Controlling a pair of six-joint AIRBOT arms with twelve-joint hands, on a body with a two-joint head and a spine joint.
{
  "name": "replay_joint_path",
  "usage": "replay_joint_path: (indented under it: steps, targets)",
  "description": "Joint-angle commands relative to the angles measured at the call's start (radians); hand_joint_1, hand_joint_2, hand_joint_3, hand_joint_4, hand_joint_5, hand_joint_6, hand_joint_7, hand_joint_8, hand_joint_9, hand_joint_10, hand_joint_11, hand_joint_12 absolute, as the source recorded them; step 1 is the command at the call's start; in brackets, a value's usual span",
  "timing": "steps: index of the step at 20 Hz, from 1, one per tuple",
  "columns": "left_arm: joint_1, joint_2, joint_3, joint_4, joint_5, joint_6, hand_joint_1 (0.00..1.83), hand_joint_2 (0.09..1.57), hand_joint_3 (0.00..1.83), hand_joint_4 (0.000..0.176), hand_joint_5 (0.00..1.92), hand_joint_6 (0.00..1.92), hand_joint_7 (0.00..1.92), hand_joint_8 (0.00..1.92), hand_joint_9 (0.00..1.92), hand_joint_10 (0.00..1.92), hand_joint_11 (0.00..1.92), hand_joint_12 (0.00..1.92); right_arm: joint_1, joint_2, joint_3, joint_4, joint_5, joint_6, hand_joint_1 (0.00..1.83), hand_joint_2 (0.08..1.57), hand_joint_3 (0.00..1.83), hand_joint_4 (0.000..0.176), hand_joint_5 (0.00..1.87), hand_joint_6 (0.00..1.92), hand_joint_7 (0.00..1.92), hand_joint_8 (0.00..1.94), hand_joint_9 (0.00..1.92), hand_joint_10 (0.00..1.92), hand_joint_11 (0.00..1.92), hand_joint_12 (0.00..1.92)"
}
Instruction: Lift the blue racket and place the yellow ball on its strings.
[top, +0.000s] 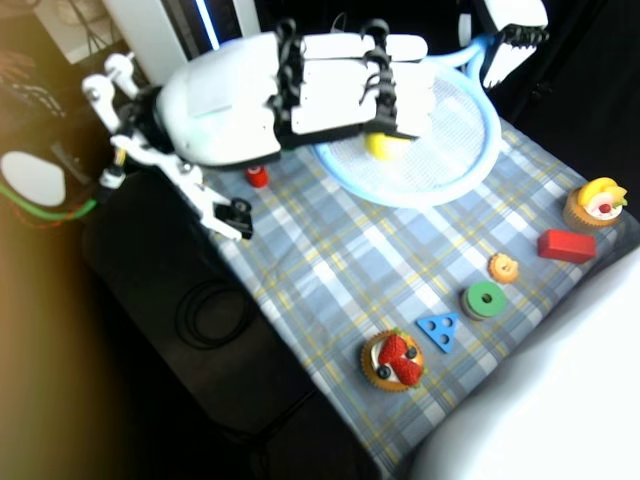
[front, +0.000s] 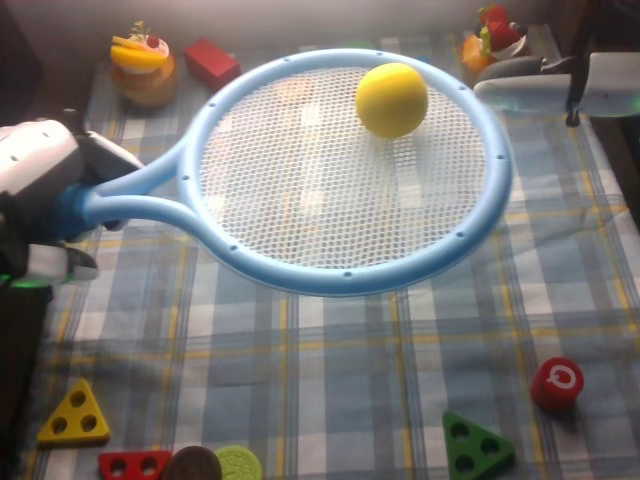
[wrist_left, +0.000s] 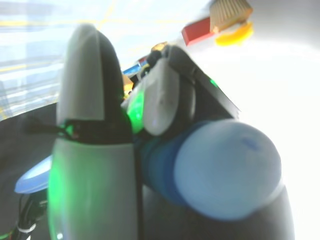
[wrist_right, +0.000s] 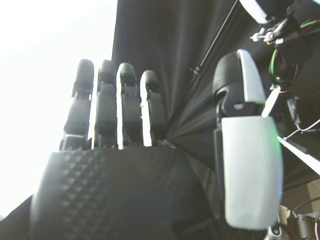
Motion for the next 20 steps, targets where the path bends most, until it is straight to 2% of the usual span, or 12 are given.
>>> replay_joint_path:
  steps: [1, 4, 5, 6, 7, 9, 11, 12, 15, 18, 19, 20]
  targets:
    - [-0.019, -0.009, 0.01, 0.016, -0.079, 0.012, 1.74, 1.2, 0.0, 0.174, 0.96, 1.92, 1.27, 1.92, 1.56, 1.92, 1.66, 1.92, 0.005, 0.001, -0.005, 0.042, 0.113, -0.002, 0.73, 1.11, 0.0, 0.023, 0.29, 0.0, 0.35, 0.01, 0.35, 0.01, 0.08, 0.53]
    - [-0.047, -0.04, 0.015, -0.007, -0.047, 0.137, 1.75, 1.16, 0.0, 0.176, 0.95, 1.92, 1.22, 1.92, 1.51, 1.92, 1.62, 1.92, -0.002, 0.004, -0.007, 0.05, 0.122, -0.002, 0.71, 1.11, 0.0, 0.032, 0.31, 0.0, 0.37, 0.0, 0.37, 0.0, 0.11, 0.51]
    - [-0.053, -0.049, 0.021, -0.009, -0.036, 0.139, 1.75, 1.15, 0.0, 0.176, 0.92, 1.92, 1.2, 1.92, 1.47, 1.92, 1.61, 1.92, -0.007, 0.005, -0.008, 0.054, 0.125, -0.002, 0.7, 1.11, 0.0, 0.029, 0.31, 0.0, 0.37, 0.0, 0.37, 0.0, 0.11, 0.5]
    - [-0.056, -0.055, 0.027, -0.01, -0.028, 0.139, 1.73, 1.16, 0.0, 0.176, 0.88, 1.92, 1.16, 1.92, 1.45, 1.92, 1.59, 1.92, -0.01, 0.006, -0.008, 0.056, 0.126, -0.002, 0.71, 1.11, 0.0, 0.038, 0.31, 0.0, 0.37, 0.0, 0.35, 0.0, 0.08, 0.49]
    - [-0.059, -0.062, 0.034, -0.015, -0.019, 0.139, 1.73, 1.19, 0.0, 0.176, 0.83, 1.92, 1.11, 1.92, 1.4, 1.92, 1.56, 1.92, -0.014, 0.007, -0.009, 0.058, 0.126, -0.002, 0.71, 1.11, 0.0, 0.037, 0.31, 0.0, 0.37, 0.0, 0.35, 0.0, 0.06, 0.48]
    - [-0.062, -0.074, 0.048, -0.02, -0.006, 0.139, 1.7, 1.18, 0.0, 0.176, 0.78, 1.92, 1.03, 1.92, 1.33, 1.92, 1.51, 1.92, -0.018, 0.007, -0.009, 0.061, 0.129, -0.002, 0.72, 1.11, 0.0, 0.026, 0.31, 0.0, 0.38, 0.01, 0.35, 0.0, 0.03, 0.47]
    - [-0.066, -0.085, 0.059, -0.021, 0.006, 0.139, 1.7, 1.18, 0.0, 0.176, 0.78, 1.92, 1.03, 1.92, 1.34, 1.92, 1.52, 1.92, -0.021, 0.006, -0.009, 0.066, 0.133, -0.002, 0.68, 1.11, 0.0, 0.025, 0.3, 0.0, 0.38, 0.0, 0.34, 0.0, 0.01, 0.47]
    - [-0.068, -0.093, 0.067, -0.023, 0.013, 0.139, 1.71, 1.18, 0.0, 0.176, 0.78, 1.92, 1.03, 1.92, 1.34, 1.92, 1.51, 1.92, -0.024, 0.006, -0.009, 0.069, 0.135, -0.002, 0.69, 1.11, 0.0, 0.016, 0.31, 0.0, 0.38, 0.0, 0.35, 0.0, 0.02, 0.48]
    - [-0.079, -0.118, 0.092, -0.023, 0.048, 0.14, 1.71, 1.17, 0.0, 0.176, 0.86, 1.92, 1.1, 1.92, 1.43, 1.92, 1.57, 1.92, -0.035, 0.007, -0.009, 0.076, 0.139, -0.002, 0.7, 1.12, 0.0, 0.006, 0.3, 0.0, 0.37, 0.0, 0.33, 0.0, 0.03, 0.48]
    - [-0.08, -0.131, 0.106, -0.028, 0.068, 0.142, 1.73, 1.17, 0.0, 0.176, 0.9, 1.92, 1.16, 1.92, 1.5, 1.92, 1.62, 1.92, -0.038, 0.007, -0.009, 0.081, 0.142, -0.003, 0.7, 1.12, 0.0, 0.009, 0.29, 0.0, 0.38, 0.0, 0.34, 0.0, 0.05, 0.45]
    - [-0.08, -0.134, 0.109, -0.03, 0.071, 0.143, 1.73, 1.17, 0.0, 0.176, 0.91, 1.92, 1.17, 1.92, 1.5, 1.92, 1.62, 1.92, -0.039, 0.007, -0.009, 0.083, 0.142, -0.003, 0.69, 1.11, 0.0, 0.023, 0.29, 0.0, 0.37, 0.0, 0.33, 0.0, 0.03, 0.44]
    - [-0.08, -0.138, 0.113, -0.032, 0.077, 0.143, 1.74, 1.16, 0.0, 0.176, 0.91, 1.92, 1.17, 1.92, 1.5, 1.92, 1.62, 1.92, -0.041, 0.007, -0.009, 0.083, 0.142, -0.003, 0.69, 1.11, 0.0, 0.021, 0.29, 0.0, 0.36, 0.0, 0.3, 0.0, 0.01, 0.42]
